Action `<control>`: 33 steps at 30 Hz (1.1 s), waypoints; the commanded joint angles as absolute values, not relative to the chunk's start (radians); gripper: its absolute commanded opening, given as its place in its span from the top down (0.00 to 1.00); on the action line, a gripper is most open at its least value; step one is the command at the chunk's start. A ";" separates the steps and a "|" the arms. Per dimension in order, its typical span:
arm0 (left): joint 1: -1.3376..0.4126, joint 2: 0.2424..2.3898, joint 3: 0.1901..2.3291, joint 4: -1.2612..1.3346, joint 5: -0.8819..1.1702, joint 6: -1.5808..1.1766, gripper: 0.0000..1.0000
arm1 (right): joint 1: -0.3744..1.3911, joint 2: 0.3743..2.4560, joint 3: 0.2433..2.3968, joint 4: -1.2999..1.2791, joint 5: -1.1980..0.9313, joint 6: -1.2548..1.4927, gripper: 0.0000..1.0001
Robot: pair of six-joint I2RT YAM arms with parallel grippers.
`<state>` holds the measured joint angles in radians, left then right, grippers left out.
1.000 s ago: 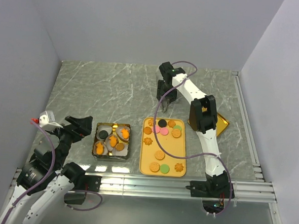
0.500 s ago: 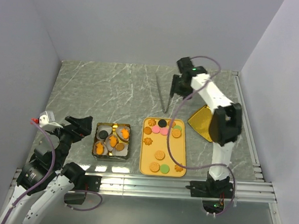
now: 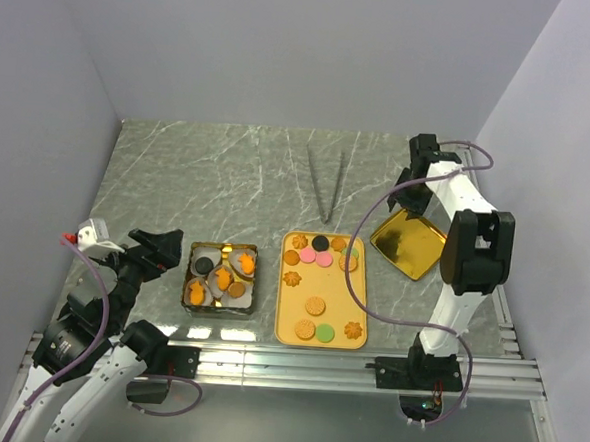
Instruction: Pack the cookies
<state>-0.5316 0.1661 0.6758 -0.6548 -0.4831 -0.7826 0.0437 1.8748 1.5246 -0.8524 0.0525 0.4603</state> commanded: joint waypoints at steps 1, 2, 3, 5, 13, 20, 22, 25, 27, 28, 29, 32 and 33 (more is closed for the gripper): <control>-0.535 0.172 0.699 -0.620 -0.466 -0.765 0.01 | 0.045 1.896 1.558 -0.828 0.049 0.471 0.44; -0.535 0.170 0.699 -0.618 -0.466 -0.765 0.00 | 0.044 1.905 1.562 -0.824 0.052 0.475 0.45; -0.537 0.170 0.698 -0.618 -0.465 -0.765 0.01 | 0.044 1.919 1.560 -0.810 0.054 0.477 0.46; -0.538 0.169 0.698 -0.620 -0.465 -0.765 0.00 | 0.044 1.936 1.557 -0.798 0.058 0.486 0.46; -0.538 0.164 0.696 -0.620 -0.466 -0.767 0.01 | 0.051 2.013 1.566 -0.784 0.051 0.488 0.50; -0.540 0.166 0.696 -0.615 -0.463 -0.764 0.01 | 0.072 2.068 1.606 -0.804 0.057 0.482 0.51; -0.538 0.166 0.695 -0.615 -0.465 -0.762 0.01 | 0.083 2.083 1.615 -0.805 0.060 0.482 0.52; -0.538 0.166 0.696 -0.615 -0.465 -0.764 0.01 | 0.094 2.105 1.628 -0.811 0.067 0.479 0.52; -0.538 0.166 0.696 -0.617 -0.466 -0.764 0.01 | 0.097 2.120 1.626 -0.816 0.074 0.480 0.52; -0.540 0.164 0.698 -0.617 -0.468 -0.764 0.00 | 0.100 2.123 1.625 -0.818 0.077 0.476 0.53; -0.538 0.163 0.696 -0.617 -0.468 -0.765 0.01 | 0.103 2.126 1.621 -0.821 0.080 0.476 0.53; -0.540 0.160 0.698 -0.620 -0.474 -0.770 0.00 | 0.118 2.140 1.617 -0.836 0.101 0.463 0.57; -0.540 0.158 0.698 -0.620 -0.477 -0.770 0.01 | 0.123 2.140 1.611 -0.841 0.104 0.460 0.59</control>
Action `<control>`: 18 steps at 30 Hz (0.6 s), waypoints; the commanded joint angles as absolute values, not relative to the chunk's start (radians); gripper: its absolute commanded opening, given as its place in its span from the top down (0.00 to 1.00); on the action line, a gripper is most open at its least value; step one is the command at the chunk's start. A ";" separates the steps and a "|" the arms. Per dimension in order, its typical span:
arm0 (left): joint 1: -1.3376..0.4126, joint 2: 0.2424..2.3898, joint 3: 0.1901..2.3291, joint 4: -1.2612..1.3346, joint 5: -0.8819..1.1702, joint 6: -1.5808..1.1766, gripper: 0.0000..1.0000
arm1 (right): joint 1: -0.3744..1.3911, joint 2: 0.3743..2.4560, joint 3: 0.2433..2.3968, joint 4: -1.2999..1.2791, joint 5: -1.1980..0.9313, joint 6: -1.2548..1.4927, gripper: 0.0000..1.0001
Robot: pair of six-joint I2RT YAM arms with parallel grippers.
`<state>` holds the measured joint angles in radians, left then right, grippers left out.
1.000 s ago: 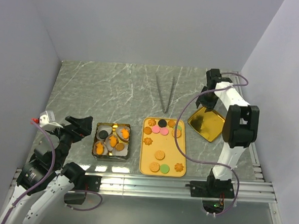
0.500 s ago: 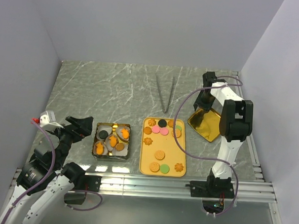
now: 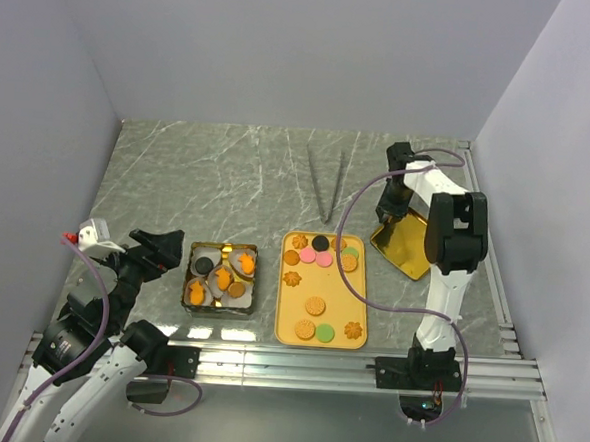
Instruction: Pack the cookies
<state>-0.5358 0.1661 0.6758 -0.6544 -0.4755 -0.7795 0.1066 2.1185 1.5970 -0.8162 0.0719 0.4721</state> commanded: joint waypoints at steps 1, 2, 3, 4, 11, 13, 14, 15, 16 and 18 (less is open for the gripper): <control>-0.540 0.158 0.696 -0.621 -0.479 -0.772 0.00 | 0.127 2.143 1.608 -0.844 0.109 0.457 0.64; -0.538 0.158 0.698 -0.621 -0.479 -0.773 0.01 | 0.133 2.144 1.606 -0.845 0.109 0.457 0.67; -0.538 0.158 0.696 -0.621 -0.479 -0.773 0.01 | 0.133 2.146 1.600 -0.847 0.106 0.456 0.71; -0.538 0.160 0.698 -0.623 -0.480 -0.773 0.01 | 0.140 2.141 1.595 -0.844 0.109 0.454 0.78; -0.538 0.167 0.704 -0.632 -0.486 -0.782 0.01 | 0.190 2.071 1.644 -0.897 0.093 0.428 1.00; -0.540 0.160 0.706 -0.641 -0.494 -0.793 0.01 | 0.238 2.034 1.699 -0.942 0.094 0.419 1.00; -0.540 0.149 0.704 -0.641 -0.505 -0.796 0.00 | 0.253 1.993 1.718 -0.956 0.086 0.419 1.00; -0.540 0.141 0.703 -0.640 -0.508 -0.798 0.01 | 0.267 1.971 1.753 -0.983 0.065 0.422 1.00; -0.540 0.135 0.701 -0.638 -0.511 -0.802 0.01 | 0.297 1.950 1.769 -0.995 0.052 0.434 1.00; -0.540 0.133 0.706 -0.634 -0.506 -0.804 0.01 | 0.331 1.882 1.819 -1.023 0.005 0.443 1.00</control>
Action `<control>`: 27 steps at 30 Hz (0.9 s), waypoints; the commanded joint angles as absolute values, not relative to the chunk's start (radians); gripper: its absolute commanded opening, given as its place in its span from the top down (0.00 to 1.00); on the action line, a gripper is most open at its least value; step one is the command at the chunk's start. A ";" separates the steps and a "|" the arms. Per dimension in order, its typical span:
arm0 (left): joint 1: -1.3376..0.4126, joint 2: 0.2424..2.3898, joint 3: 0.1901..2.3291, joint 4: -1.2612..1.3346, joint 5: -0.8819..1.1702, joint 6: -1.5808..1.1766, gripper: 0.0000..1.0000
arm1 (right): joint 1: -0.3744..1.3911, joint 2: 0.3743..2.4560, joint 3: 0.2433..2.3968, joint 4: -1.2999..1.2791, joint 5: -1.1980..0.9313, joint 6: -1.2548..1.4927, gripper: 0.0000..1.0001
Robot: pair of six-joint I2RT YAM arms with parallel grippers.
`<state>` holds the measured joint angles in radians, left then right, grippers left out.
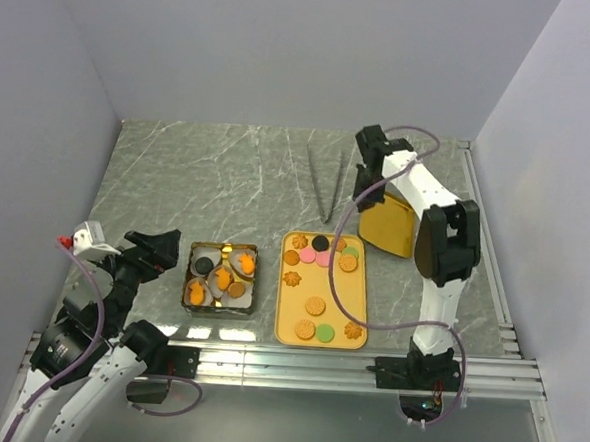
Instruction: Pack the cookies
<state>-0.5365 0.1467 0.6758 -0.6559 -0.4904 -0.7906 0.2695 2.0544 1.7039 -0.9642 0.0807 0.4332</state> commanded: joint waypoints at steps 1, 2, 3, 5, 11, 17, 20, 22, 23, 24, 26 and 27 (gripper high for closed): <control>-0.538 0.138 0.712 -0.634 -0.499 -0.807 0.01 | 0.347 1.864 1.839 -1.034 -0.009 0.457 1.00; -0.540 0.150 0.719 -0.641 -0.492 -0.813 0.01 | 0.379 1.827 1.862 -1.043 -0.040 0.463 1.00; -0.538 0.179 0.729 -0.647 -0.474 -0.825 0.01 | 0.391 1.804 1.891 -1.034 -0.078 0.465 1.00; -0.538 0.218 0.768 -0.666 -0.471 -0.848 0.00 | 0.416 1.726 1.898 -0.999 -0.240 0.485 1.00; -0.540 0.349 0.890 -0.621 -0.434 -0.888 0.00 | 0.417 1.519 1.744 -0.585 -0.802 0.736 1.00; -0.538 0.489 0.954 -0.457 -0.114 -0.853 0.00 | 0.422 1.417 1.592 0.071 -1.058 1.216 1.00; -0.538 0.512 0.914 -0.321 0.024 -0.867 0.00 | 0.431 1.410 1.537 0.390 -1.103 1.474 1.00; -0.540 0.494 0.861 -0.209 0.058 -0.916 0.01 | 0.443 1.405 1.491 0.613 -1.101 1.640 1.00; -0.538 0.464 0.839 -0.169 0.080 -0.937 0.01 | 0.451 1.407 1.479 0.664 -1.100 1.681 1.00; -0.538 0.447 0.797 -0.123 0.089 -0.984 0.00 | 0.456 1.408 1.456 0.748 -1.097 1.747 1.00; -0.540 0.399 0.759 -0.021 0.100 -1.034 0.00 | 0.474 1.410 1.431 0.813 -1.098 1.796 1.00; -0.538 0.384 0.724 0.004 0.115 -1.078 0.01 | 0.480 1.408 1.425 0.865 -1.100 1.834 1.00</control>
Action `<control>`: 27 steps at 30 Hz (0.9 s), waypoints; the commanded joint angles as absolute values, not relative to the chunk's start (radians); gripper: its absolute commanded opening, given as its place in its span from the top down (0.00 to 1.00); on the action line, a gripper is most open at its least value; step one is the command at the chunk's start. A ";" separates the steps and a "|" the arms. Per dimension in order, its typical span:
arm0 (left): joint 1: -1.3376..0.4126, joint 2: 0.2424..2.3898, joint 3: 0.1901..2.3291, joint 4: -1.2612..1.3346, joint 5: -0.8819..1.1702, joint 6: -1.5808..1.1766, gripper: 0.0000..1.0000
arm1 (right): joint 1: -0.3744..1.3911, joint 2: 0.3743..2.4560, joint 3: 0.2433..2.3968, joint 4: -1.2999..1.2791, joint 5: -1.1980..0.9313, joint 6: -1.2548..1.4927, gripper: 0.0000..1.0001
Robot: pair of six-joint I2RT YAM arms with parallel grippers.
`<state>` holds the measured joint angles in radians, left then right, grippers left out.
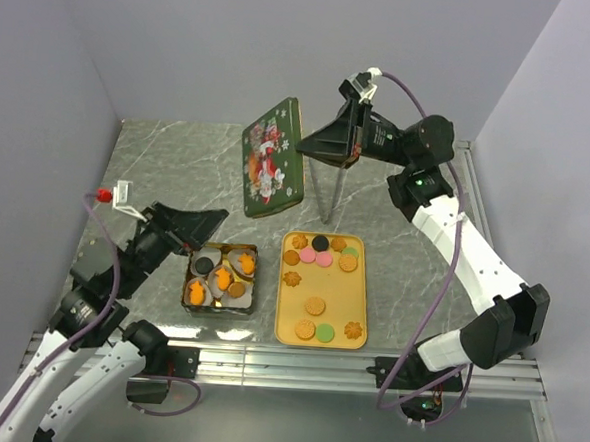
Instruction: Pack the cookies
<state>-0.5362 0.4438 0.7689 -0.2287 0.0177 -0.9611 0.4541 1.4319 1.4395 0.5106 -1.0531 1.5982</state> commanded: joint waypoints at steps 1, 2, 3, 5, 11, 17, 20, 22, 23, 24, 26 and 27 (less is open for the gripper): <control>-0.538 0.370 0.709 0.046 0.118 -1.100 0.01 | 0.489 1.407 1.422 0.888 -1.098 1.853 1.00; -0.538 0.347 0.695 0.093 0.124 -1.118 0.01 | 0.505 1.410 1.419 0.909 -1.098 1.870 1.00; -0.538 0.339 0.671 0.110 0.127 -1.149 0.01 | 0.514 1.411 1.422 0.955 -1.097 1.911 1.00; -0.538 0.319 0.643 0.164 0.136 -1.186 0.01 | 0.535 1.423 1.436 1.005 -1.092 1.948 1.00; -0.540 0.267 0.554 0.270 0.103 -1.247 0.01 | 0.566 1.442 1.459 1.087 -1.089 2.028 1.00; -0.538 0.337 0.613 0.245 0.129 -1.207 0.01 | 0.635 1.439 1.457 1.000 -1.100 1.965 1.00; -0.538 0.386 0.652 0.239 0.144 -1.183 0.01 | 0.670 1.439 1.442 0.996 -1.092 1.944 1.00; -0.538 0.411 0.658 0.256 0.158 -1.181 0.01 | 0.684 1.445 1.434 1.002 -1.091 1.944 1.00; -0.538 0.426 0.657 0.285 0.166 -1.189 0.02 | 0.692 1.445 1.424 1.009 -1.088 1.947 1.00; -0.540 0.433 0.652 0.304 0.170 -1.195 0.03 | 0.695 1.448 1.419 1.025 -1.088 1.956 1.00; -0.540 0.439 0.640 0.346 0.167 -1.215 0.13 | 0.698 1.456 1.401 1.063 -1.085 1.974 1.00; -0.538 0.437 0.638 0.351 0.163 -1.219 0.17 | 0.698 1.457 1.391 1.075 -1.085 1.982 1.00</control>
